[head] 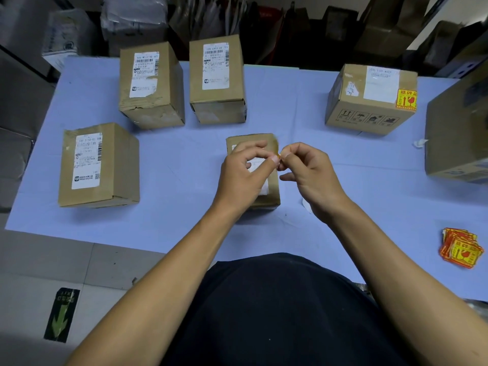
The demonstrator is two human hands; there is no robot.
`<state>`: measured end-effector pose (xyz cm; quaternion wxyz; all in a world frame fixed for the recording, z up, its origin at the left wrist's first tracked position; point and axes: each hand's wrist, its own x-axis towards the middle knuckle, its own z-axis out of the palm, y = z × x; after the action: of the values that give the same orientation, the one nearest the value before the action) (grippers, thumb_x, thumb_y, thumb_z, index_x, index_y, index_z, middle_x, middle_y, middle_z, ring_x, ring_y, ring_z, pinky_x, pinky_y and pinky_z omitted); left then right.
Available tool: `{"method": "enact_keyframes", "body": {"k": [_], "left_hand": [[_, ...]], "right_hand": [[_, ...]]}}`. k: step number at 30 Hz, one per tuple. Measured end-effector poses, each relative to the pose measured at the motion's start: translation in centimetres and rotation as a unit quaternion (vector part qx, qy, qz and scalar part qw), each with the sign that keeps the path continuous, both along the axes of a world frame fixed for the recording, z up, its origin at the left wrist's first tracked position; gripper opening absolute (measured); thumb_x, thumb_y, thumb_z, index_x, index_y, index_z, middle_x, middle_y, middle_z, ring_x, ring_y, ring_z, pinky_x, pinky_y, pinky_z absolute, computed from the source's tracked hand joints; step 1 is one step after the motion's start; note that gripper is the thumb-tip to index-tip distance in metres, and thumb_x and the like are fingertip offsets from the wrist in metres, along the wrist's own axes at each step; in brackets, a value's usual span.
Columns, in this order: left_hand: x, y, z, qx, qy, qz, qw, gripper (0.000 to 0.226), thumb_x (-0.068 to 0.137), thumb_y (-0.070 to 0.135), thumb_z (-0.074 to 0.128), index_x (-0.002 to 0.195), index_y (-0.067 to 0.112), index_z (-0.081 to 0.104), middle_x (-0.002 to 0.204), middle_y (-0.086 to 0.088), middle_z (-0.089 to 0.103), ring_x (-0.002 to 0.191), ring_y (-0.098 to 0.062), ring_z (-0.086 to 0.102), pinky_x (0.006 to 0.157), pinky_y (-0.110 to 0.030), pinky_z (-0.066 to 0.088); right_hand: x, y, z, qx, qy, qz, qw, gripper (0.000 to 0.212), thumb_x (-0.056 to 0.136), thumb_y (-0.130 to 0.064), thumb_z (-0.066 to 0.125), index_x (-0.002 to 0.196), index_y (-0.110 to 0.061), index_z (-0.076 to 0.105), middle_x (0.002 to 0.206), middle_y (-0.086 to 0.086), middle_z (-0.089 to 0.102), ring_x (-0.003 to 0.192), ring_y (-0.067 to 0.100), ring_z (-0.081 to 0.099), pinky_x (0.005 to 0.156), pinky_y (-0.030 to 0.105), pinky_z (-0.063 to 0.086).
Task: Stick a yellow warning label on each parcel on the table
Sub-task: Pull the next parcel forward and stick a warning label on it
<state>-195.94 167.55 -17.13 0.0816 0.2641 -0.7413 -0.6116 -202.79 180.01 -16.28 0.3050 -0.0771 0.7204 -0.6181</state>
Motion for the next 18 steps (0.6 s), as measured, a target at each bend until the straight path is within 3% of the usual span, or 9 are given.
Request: {"method": "enact_keyframes", "body": {"k": [2, 6, 9, 14, 18], "left_hand": [[0.1, 0.2, 0.1, 0.024, 0.003, -0.012, 1.0, 0.014, 0.088, 0.016, 0.072, 0.086, 0.03, 0.075, 0.113, 0.005, 0.07, 0.109, -0.004, 0.064, 0.088, -0.03, 0.052], [0.3, 0.6, 0.4, 0.042, 0.025, -0.019, 0.999, 0.01, 0.092, 0.004, 0.066, 0.091, 0.009, 0.075, 0.082, 0.007, 0.073, 0.078, 0.002, 0.067, 0.075, -0.014, 0.05], [0.2, 0.8, 0.3, 0.053, 0.017, -0.01, 0.998, 0.014, 0.093, 0.004, 0.063, 0.086, 0.005, 0.074, 0.08, 0.001, 0.072, 0.078, -0.004, 0.066, 0.076, -0.016, 0.049], [0.1, 1.0, -1.1, 0.071, -0.04, 0.035, 0.996, 0.02, 0.094, 0.012, 0.062, 0.076, 0.015, 0.068, 0.071, 0.005, 0.067, 0.072, -0.009, 0.065, 0.074, -0.028, 0.052], [0.2, 0.6, -1.9, 0.078, -0.081, 0.055, 0.992, 0.018, 0.092, 0.011, 0.063, 0.075, 0.013, 0.068, 0.066, 0.005, 0.061, 0.057, -0.006, 0.056, 0.057, -0.019, 0.046]], "right_hand": [[0.1, 0.1, -0.2, 0.004, 0.01, 0.004, 1.0, 0.021, 0.099, -0.011, 0.055, 0.081, -0.018, 0.062, 0.079, -0.006, 0.063, 0.076, 0.005, 0.059, 0.071, 0.02, 0.053], [0.2, 0.4, -0.5, 0.0, 0.019, 0.017, 1.0, 0.022, 0.1, -0.01, 0.054, 0.081, -0.018, 0.062, 0.076, -0.009, 0.062, 0.075, 0.003, 0.058, 0.07, 0.018, 0.052], [0.2, 0.7, -0.7, 0.005, 0.022, 0.013, 1.0, 0.021, 0.1, -0.011, 0.054, 0.082, -0.016, 0.063, 0.076, -0.006, 0.062, 0.075, 0.004, 0.059, 0.069, 0.019, 0.053], [-0.1, 1.7, -2.1, 0.036, -0.032, -0.029, 0.998, 0.023, 0.1, -0.011, 0.044, 0.08, -0.016, 0.055, 0.08, 0.003, 0.06, 0.075, 0.009, 0.062, 0.067, 0.021, 0.052], [-0.6, 3.9, -5.1, 0.115, -0.093, -0.079, 0.986, 0.022, 0.1, -0.013, 0.038, 0.084, -0.011, 0.054, 0.082, 0.005, 0.06, 0.08, 0.02, 0.06, 0.07, 0.029, 0.05]]}}
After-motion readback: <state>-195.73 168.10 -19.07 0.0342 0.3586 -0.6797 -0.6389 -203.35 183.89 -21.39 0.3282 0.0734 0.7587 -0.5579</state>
